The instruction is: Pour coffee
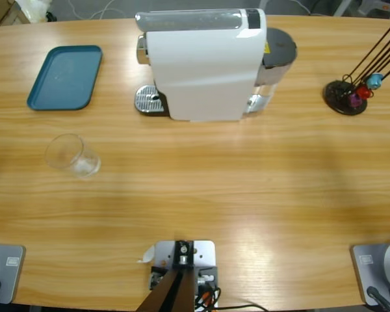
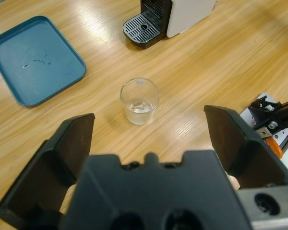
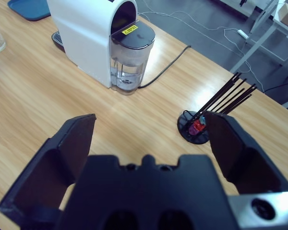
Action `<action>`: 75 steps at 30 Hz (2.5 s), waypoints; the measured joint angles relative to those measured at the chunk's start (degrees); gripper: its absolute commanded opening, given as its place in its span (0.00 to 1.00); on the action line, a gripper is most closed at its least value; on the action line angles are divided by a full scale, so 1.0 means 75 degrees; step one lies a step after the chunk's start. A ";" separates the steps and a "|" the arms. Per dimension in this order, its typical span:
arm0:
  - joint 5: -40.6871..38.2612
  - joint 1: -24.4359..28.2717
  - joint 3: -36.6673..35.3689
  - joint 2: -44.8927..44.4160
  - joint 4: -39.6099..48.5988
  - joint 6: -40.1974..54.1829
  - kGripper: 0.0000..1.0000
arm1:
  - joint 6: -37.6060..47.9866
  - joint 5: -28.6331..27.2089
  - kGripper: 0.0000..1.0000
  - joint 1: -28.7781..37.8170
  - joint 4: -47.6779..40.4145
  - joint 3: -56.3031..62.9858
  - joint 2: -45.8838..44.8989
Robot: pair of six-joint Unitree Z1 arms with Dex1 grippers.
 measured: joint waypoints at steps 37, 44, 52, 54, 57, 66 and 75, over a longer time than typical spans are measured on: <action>-0.0444 0.0348 -0.3748 0.5968 -0.2748 -0.3103 0.98 | 0.0001 -0.0111 1.00 0.0000 -0.0166 0.0054 0.0648; -0.1089 0.0366 -0.4215 0.7137 -0.2942 -0.3715 0.98 | 0.0001 -0.0111 1.00 0.0000 -0.0166 0.0054 0.0648; -0.1427 0.0374 -0.4244 0.7834 -0.2962 -0.4303 0.81 | 0.0001 -0.0111 1.00 0.0000 -0.0166 0.0054 0.0648; -0.1488 0.0374 -0.4296 0.7940 -0.2963 -0.4471 0.81 | 0.0001 -0.0111 1.00 0.0000 -0.0166 0.0054 0.0648; -0.1519 0.0388 -0.4368 0.8015 -0.2964 -0.4542 0.77 | 0.0001 -0.0111 1.00 0.0000 -0.0166 0.0054 0.0648; -0.1520 0.0427 -0.4600 0.8015 -0.2964 -0.5174 0.43 | 0.0001 -0.0111 1.00 0.0000 -0.0166 0.0054 0.0649; -0.1550 0.0431 -0.4586 0.8012 -0.2964 -0.5451 0.00 | 0.0001 -0.0111 0.99 0.0000 -0.0167 0.0054 0.0649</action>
